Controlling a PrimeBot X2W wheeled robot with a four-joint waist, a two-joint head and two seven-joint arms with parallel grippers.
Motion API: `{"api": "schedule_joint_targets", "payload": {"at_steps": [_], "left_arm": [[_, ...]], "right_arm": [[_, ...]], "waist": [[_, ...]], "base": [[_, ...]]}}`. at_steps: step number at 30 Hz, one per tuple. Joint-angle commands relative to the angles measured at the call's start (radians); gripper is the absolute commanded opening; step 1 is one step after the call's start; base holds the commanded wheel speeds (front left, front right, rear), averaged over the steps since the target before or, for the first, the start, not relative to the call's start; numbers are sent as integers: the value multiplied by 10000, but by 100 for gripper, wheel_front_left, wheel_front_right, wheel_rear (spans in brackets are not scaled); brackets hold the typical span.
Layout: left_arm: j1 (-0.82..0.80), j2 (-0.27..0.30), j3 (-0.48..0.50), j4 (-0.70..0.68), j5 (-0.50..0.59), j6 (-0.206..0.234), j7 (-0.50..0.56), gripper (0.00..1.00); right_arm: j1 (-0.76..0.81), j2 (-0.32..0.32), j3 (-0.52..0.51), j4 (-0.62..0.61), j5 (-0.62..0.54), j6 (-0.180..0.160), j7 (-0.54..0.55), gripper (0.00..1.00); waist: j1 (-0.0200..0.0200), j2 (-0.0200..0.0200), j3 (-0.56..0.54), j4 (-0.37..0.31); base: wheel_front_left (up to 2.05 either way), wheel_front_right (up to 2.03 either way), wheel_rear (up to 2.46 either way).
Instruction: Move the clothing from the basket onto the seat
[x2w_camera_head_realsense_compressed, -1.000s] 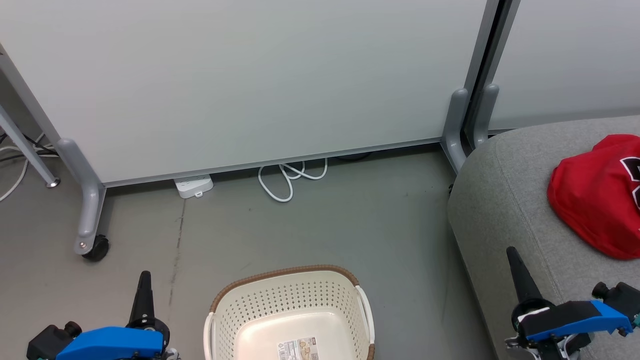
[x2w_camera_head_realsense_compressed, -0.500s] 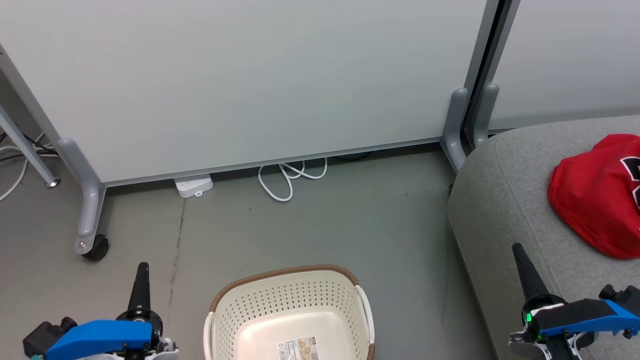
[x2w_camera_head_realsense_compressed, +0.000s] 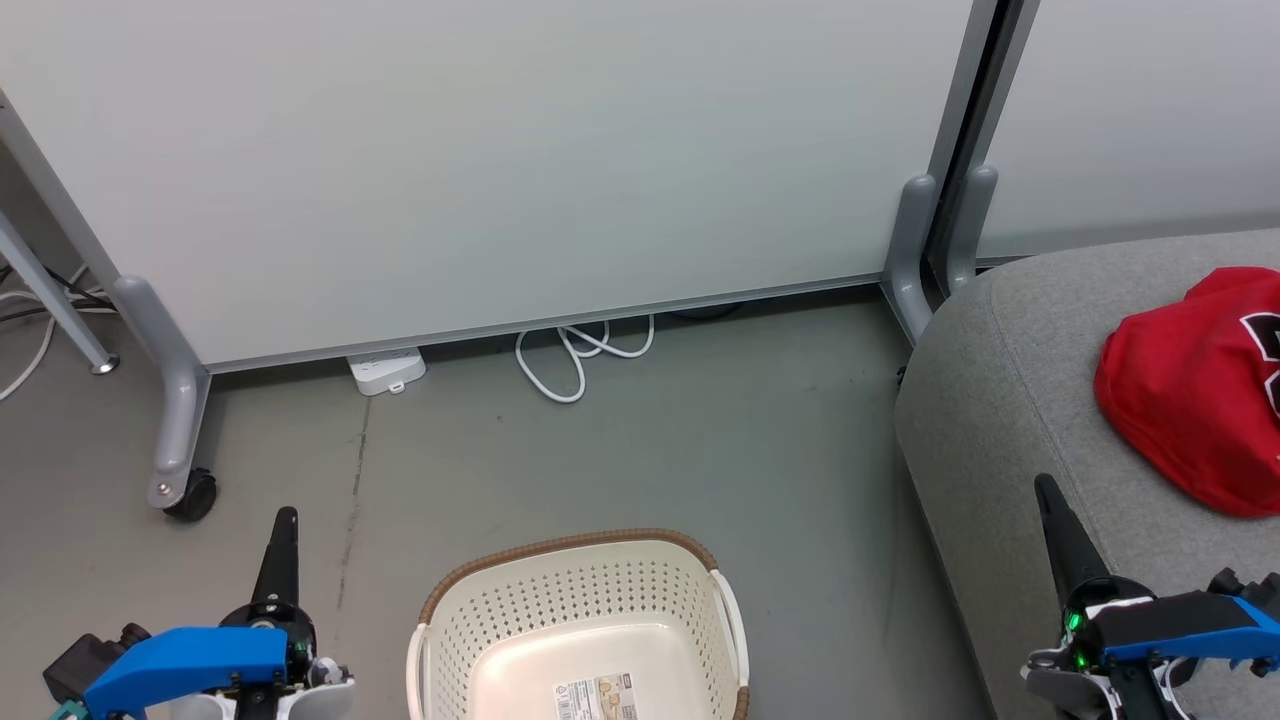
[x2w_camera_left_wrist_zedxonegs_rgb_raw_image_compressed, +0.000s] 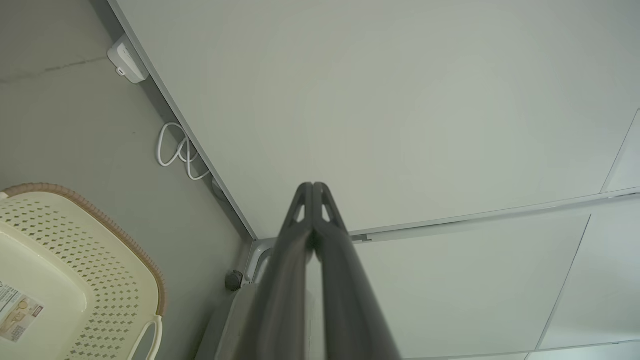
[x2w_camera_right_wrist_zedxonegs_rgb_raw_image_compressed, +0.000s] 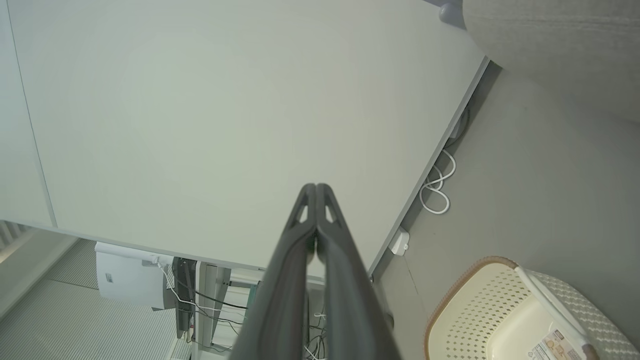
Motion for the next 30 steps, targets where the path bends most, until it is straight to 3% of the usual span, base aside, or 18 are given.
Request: {"api": "schedule_joint_targets", "payload": {"at_steps": [1, 30], "left_arm": [[-233, 0, 87, -100, -237, -69, 73, 0], [-468, -63, 255, -268, -2039, -89, 615, 0]], "right_arm": [[-156, -17, -53, -100, 316, 4, 74, 0], [-233, -19, -287, -192, 2551, 5, 416, 0]], "waist": [[0, 0, 2, 0], [0, 0, 25, -6]], "base": [[0, 0, 0], [0, 0, 0]]}}
